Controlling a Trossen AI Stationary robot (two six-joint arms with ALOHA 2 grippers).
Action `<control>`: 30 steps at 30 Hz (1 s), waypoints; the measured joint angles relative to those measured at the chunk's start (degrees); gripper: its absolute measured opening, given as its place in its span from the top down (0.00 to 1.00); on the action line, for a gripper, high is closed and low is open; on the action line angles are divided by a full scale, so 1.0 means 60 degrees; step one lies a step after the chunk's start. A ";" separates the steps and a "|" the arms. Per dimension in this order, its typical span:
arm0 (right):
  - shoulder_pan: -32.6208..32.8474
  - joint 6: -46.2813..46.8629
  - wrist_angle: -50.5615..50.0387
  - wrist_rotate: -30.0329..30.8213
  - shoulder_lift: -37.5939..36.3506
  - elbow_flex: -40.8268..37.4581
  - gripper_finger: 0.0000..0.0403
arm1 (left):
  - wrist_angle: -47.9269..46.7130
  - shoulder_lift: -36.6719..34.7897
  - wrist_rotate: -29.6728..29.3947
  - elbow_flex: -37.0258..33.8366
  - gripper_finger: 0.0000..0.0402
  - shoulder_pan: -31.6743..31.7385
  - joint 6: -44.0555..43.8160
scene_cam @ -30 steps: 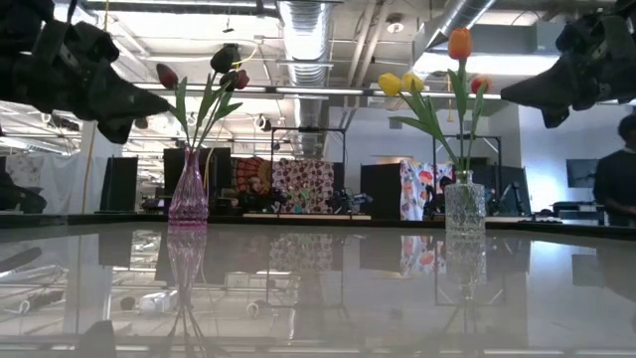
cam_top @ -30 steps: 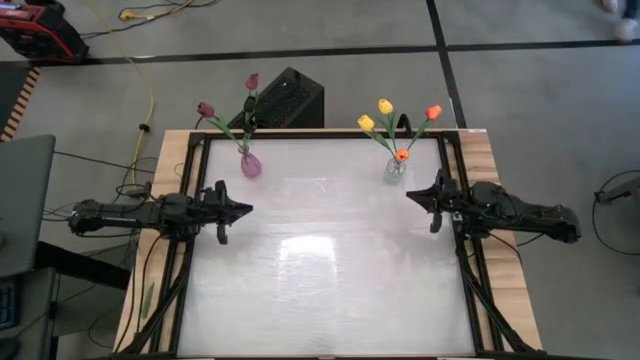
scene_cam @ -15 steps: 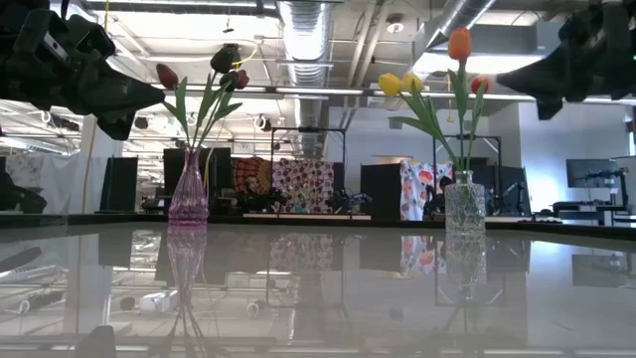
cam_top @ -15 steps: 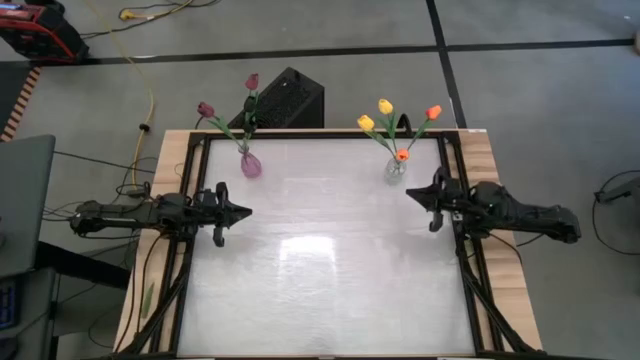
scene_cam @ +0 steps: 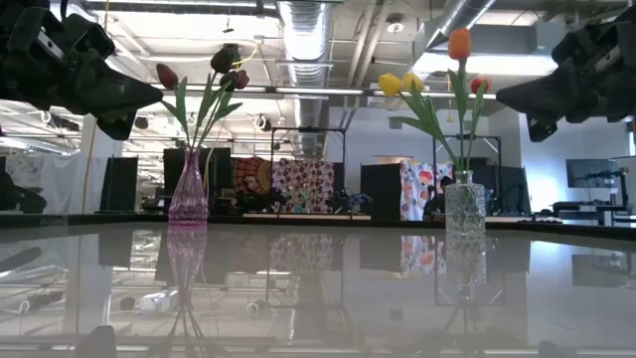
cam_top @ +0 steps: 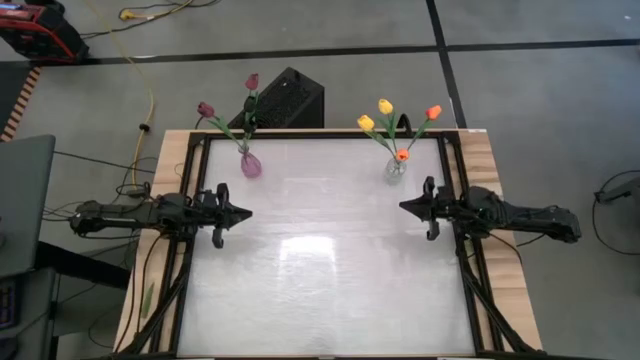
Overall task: Sort flowers into vase by color
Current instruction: Return to Home Position
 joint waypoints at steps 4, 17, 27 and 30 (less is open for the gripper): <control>-0.0001 -0.0003 -0.0047 -0.0103 0.0009 -0.0004 0.93 | -0.0004 0.0000 -0.0048 0.0004 0.97 0.0000 0.0135; -0.0001 0.0000 -0.0114 -0.0110 0.0023 -0.0011 0.91 | 0.0000 0.0000 -0.0137 0.0007 0.97 0.0000 0.0171; -0.0001 0.0000 -0.0138 -0.0112 0.0023 -0.0017 0.91 | 0.0000 0.0000 -0.0136 0.0007 0.97 0.0000 0.0203; -0.0001 0.0000 -0.0142 -0.0114 0.0023 -0.0022 0.91 | 0.0000 0.0000 -0.0135 0.0007 0.97 0.0000 0.0190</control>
